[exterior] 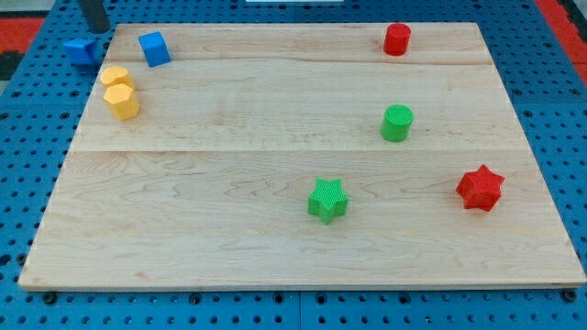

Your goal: Push the cube towards the top left corner of the board

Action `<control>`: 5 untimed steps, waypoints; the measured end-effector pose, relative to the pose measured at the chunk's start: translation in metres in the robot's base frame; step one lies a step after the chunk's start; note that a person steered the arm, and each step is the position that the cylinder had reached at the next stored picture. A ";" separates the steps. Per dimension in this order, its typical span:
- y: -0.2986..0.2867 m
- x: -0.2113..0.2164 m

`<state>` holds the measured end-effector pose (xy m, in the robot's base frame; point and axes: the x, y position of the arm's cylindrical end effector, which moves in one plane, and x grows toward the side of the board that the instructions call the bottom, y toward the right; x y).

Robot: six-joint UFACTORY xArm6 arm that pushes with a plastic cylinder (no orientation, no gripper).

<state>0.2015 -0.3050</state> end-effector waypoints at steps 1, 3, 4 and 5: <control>0.003 0.010; 0.133 0.005; 0.247 0.011; 0.369 0.062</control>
